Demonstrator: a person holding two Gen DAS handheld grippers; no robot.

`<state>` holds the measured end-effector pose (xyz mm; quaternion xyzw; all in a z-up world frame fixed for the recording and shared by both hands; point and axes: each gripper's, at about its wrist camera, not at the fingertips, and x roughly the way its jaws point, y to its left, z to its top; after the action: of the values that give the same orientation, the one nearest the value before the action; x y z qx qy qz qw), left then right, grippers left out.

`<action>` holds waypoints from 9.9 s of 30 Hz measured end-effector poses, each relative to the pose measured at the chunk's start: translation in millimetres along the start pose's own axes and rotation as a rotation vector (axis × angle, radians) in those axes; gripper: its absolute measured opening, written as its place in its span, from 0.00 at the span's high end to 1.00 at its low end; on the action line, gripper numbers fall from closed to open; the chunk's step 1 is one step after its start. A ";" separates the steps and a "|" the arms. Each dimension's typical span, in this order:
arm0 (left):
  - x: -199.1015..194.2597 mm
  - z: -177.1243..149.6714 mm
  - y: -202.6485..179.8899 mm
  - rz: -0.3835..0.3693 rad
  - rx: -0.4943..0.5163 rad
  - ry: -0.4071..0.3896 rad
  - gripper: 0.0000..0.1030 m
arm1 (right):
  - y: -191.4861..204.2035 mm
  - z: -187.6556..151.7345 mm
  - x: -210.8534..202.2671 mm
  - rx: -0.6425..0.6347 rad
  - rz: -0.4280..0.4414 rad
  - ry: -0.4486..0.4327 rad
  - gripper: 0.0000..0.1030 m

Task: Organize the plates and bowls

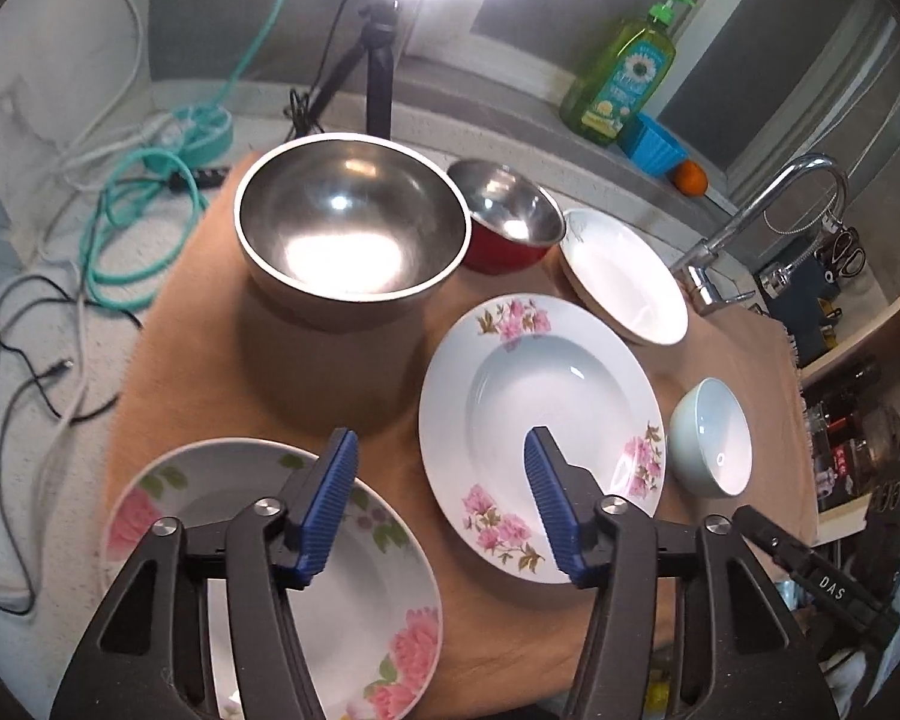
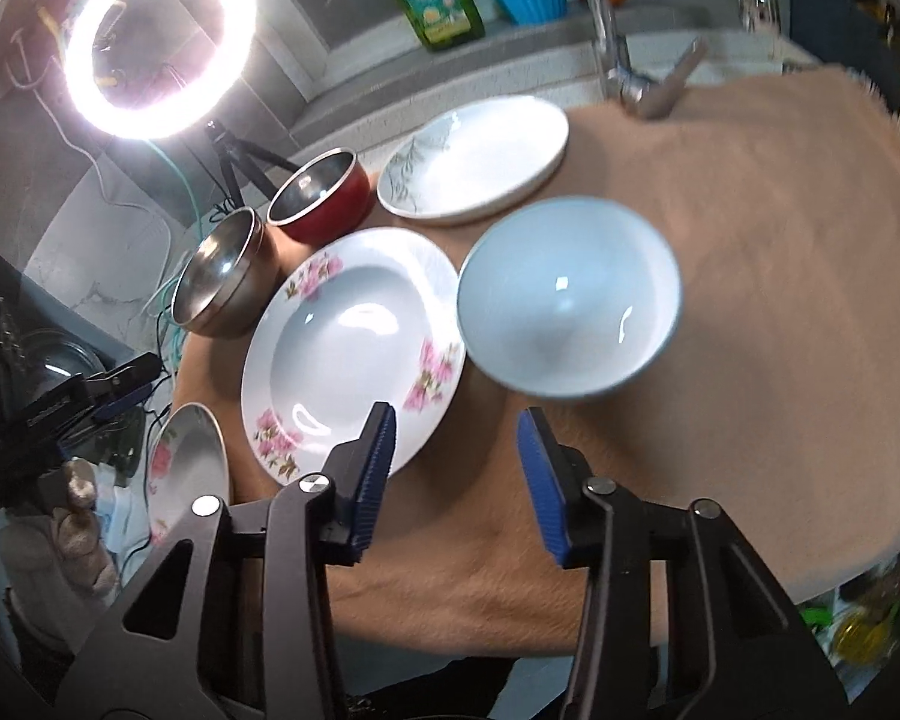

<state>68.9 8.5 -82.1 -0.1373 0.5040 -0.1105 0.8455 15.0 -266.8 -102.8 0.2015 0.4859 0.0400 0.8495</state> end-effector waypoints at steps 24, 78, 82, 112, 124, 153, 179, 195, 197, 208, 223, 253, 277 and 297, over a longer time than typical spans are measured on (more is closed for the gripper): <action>58.8 21.1 19.8 -0.086 -0.087 0.144 0.73 | -14.2 -1.7 63.5 0.180 0.180 0.146 0.78; 65.2 3.4 10.1 -0.043 -0.035 0.200 0.81 | -4.5 -0.3 72.8 0.044 0.099 0.182 0.88; 62.1 -1.2 7.8 -0.042 -0.028 0.199 0.81 | -5.6 -3.9 70.1 0.049 0.100 0.184 0.88; 60.7 -13.6 -9.4 -0.005 0.069 0.214 0.81 | -3.5 -42.4 44.0 0.027 0.097 0.202 0.89; 58.7 -12.4 -4.6 -0.009 0.057 0.217 0.81 | -16.3 -25.1 49.2 0.081 0.124 0.180 0.87; 70.0 -9.9 -25.1 0.031 0.151 0.227 0.81 | -9.3 -47.1 31.1 0.041 0.088 0.206 0.90; 66.8 -9.4 -28.1 0.039 0.159 0.202 0.81 | 0.2 -55.1 26.5 -0.026 0.079 0.274 0.90; -3.6 4.8 7.1 0.003 0.041 0.039 0.81 | 31.1 -24.0 3.5 -0.111 0.113 0.144 0.73; -11.1 2.7 14.9 0.004 0.012 0.026 0.81 | 41.9 -21.7 7.1 -0.135 0.134 0.147 0.73; -50.3 -34.2 76.5 0.088 -0.186 -0.033 0.80 | 101.7 -10.6 33.3 -0.295 0.222 0.187 0.73; -65.8 -90.5 141.3 0.155 -0.412 -0.048 0.80 | 175.9 -5.9 97.2 -0.430 0.314 0.315 0.73; -38.1 -101.8 158.1 0.103 -0.455 0.023 0.84 | 204.2 -12.2 165.0 -0.475 0.277 0.440 0.92; -57.8 -73.0 134.1 0.102 -0.371 -0.035 0.84 | 190.0 2.9 127.9 -0.378 0.323 0.379 0.92; -9.9 -45.7 47.0 -0.018 -0.151 0.055 0.84 | 90.8 16.0 66.8 -0.198 0.209 0.270 0.92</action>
<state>26.2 50.3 -110.9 -0.2020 0.5326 -0.0835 0.8176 75.2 -170.9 -115.1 0.1593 0.5657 0.2021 0.7834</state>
